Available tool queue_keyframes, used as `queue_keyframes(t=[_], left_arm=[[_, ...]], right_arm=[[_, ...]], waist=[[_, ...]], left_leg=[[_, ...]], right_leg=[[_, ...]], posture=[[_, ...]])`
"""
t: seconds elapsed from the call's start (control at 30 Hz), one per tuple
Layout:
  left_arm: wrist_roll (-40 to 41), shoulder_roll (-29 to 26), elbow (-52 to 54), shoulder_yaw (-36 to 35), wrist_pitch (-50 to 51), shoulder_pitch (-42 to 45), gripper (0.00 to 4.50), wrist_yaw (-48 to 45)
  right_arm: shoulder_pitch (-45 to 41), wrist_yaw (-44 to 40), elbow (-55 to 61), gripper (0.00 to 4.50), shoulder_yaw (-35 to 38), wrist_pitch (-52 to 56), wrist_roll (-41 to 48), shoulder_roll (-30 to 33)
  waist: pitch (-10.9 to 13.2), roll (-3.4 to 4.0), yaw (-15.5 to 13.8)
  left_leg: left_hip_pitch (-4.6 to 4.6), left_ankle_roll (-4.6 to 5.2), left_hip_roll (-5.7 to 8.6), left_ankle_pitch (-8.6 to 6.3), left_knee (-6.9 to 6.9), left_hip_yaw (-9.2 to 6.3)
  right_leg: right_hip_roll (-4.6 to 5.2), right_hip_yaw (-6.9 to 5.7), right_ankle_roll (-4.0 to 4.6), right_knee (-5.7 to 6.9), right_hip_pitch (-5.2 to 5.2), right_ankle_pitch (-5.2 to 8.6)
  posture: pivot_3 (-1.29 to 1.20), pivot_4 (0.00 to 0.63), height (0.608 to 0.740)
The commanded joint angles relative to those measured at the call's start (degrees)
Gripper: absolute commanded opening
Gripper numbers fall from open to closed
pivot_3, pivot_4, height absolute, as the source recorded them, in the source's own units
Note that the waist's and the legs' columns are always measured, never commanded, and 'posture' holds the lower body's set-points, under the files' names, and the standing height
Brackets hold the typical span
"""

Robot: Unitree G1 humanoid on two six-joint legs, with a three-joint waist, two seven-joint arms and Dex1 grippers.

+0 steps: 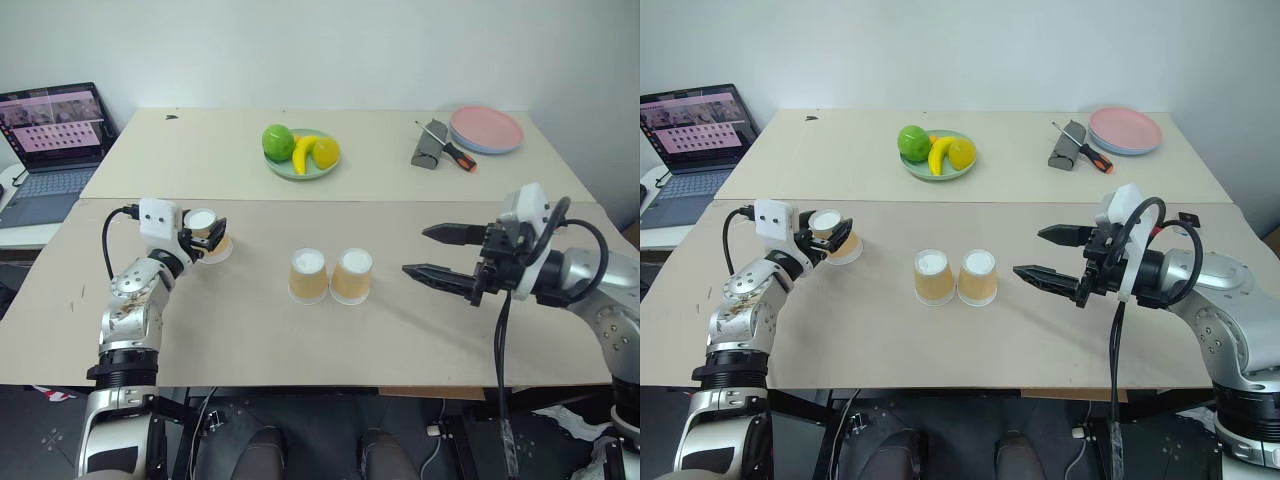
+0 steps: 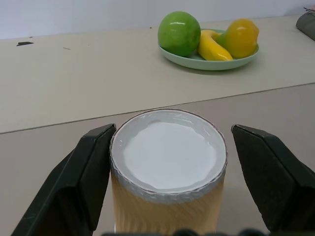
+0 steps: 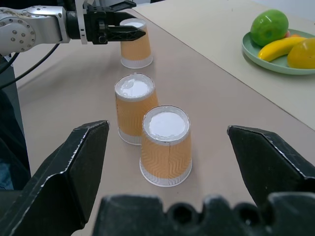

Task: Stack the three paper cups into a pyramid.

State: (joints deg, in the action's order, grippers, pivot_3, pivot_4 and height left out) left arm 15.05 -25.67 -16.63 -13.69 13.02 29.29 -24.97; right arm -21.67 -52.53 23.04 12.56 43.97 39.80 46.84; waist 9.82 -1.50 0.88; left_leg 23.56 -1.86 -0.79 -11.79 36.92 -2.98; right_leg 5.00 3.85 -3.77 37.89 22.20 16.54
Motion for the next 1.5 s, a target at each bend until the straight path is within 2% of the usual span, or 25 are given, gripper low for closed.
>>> queue_keyframes(t=[0.03, 0.13, 0.3, 0.57, 0.87, 0.97, 1.1, 1.3, 1.4, 1.5], left_arm=[[0.68, -0.75, 1.41, -1.08, -0.17, 1.28, 3.98, 0.25], [1.06, -0.65, 1.38, -1.20, -0.17, 1.31, 3.98, 0.33], [1.10, -1.06, 1.29, -0.93, -0.16, 1.29, 2.63, 0.23], [2.00, -1.32, 2.25, -0.50, 0.26, 2.69, 2.62, -1.06], [9.17, -2.26, 2.83, 1.60, 4.68, 12.57, 2.62, -13.50], [12.99, -3.81, 1.46, 3.02, 10.87, 19.44, 2.62, -20.56], [17.84, -5.25, -4.86, 4.19, 20.41, 29.63, 2.62, -30.28], [12.68, -6.87, -21.92, 12.47, 22.06, 46.56, 2.62, -48.30], [8.15, -6.52, -29.86, 16.63, 18.39, 50.52, 2.62, -55.76], [3.96, -5.14, -34.16, 20.07, 12.99, 50.55, 2.62, -61.04]], right_arm=[[-0.82, -0.16, 0.78, 4.50, 1.90, -1.01, 1.31, 0.94], [-0.84, -0.12, 0.69, 4.50, 1.86, -1.15, 1.19, 0.87], [-1.07, -0.01, 0.54, 4.50, 1.78, -1.24, 1.16, 0.70], [-1.19, 0.37, 0.16, 4.50, 1.34, -1.63, 0.51, 0.41], [-1.52, 2.19, 0.64, 4.50, 0.15, -1.92, -0.25, -0.61], [-1.43, 3.46, 0.88, 4.50, -0.05, -1.97, -0.65, -1.13], [-1.04, 5.42, 2.45, 4.50, -0.47, -1.75, -0.33, -2.74], [1.40, 8.89, 4.98, 4.50, 0.27, -1.99, -0.88, -4.47], [3.05, 10.38, 6.47, 4.50, 0.89, -1.95, -1.04, -4.58], [5.03, 11.84, 8.09, 4.50, 2.03, -1.71, -0.67, -4.60]], waist=[[0.00, 0.00, 0.00], [0.00, 0.00, 0.00], [0.00, 0.00, 0.00], [0.00, 0.00, -0.02], [0.00, 0.00, 0.00], [0.04, -0.06, 0.03], [0.08, -0.13, 0.16], [0.08, -0.13, 0.30], [0.09, -0.12, 0.41], [0.09, -0.12, 0.79]], left_leg=[[0.00, 0.00, 0.00, 0.00, 0.00, 0.00], [-0.01, 0.00, 0.00, 0.00, 0.00, 0.00], [0.00, 0.00, 0.00, 0.00, 0.00, 0.00], [0.00, 0.00, 0.00, 0.00, 0.00, 0.00], [0.08, 0.00, 0.01, 0.00, 0.06, -0.02], [0.15, 0.00, 0.01, 0.00, 0.06, -0.03], [0.21, -0.01, 0.01, 0.01, 0.11, -0.09], [0.21, 0.00, 0.03, 0.01, 0.10, -0.08], [0.22, 0.00, 0.02, 0.01, 0.09, -0.07], [0.21, 0.00, 0.01, 0.01, 0.07, -0.06]], right_leg=[[0.00, 0.00, 0.00, 0.00, 0.00, 0.00], [0.00, 0.00, 0.00, 0.01, 0.00, 0.00], [0.00, 0.00, 0.00, 0.01, 0.00, 0.00], [0.00, 0.00, 0.00, 0.01, 0.00, 0.00], [0.01, -0.04, -0.01, 0.01, 0.02, 0.00], [-0.02, -0.05, -0.01, 0.01, 0.07, 0.00], [-0.04, -0.11, -0.02, 0.03, 0.09, 0.01], [-0.05, -0.12, -0.06, 0.02, 0.09, 0.04], [-0.06, -0.12, -0.08, 0.02, 0.10, 0.05], [-0.06, -0.11, -0.09, 0.04, 0.10, 0.05]], posture=[[0.00, 0.150, 0.740], [0.00, 0.150, 0.740], [0.00, 0.150, 0.740], [0.00, 0.150, 0.740], [0.00, 0.150, 0.740], [0.00, 0.150, 0.740], [0.00, 0.150, 0.740], [0.00, 0.150, 0.740], [0.00, 0.150, 0.740], [0.00, 0.150, 0.740]])
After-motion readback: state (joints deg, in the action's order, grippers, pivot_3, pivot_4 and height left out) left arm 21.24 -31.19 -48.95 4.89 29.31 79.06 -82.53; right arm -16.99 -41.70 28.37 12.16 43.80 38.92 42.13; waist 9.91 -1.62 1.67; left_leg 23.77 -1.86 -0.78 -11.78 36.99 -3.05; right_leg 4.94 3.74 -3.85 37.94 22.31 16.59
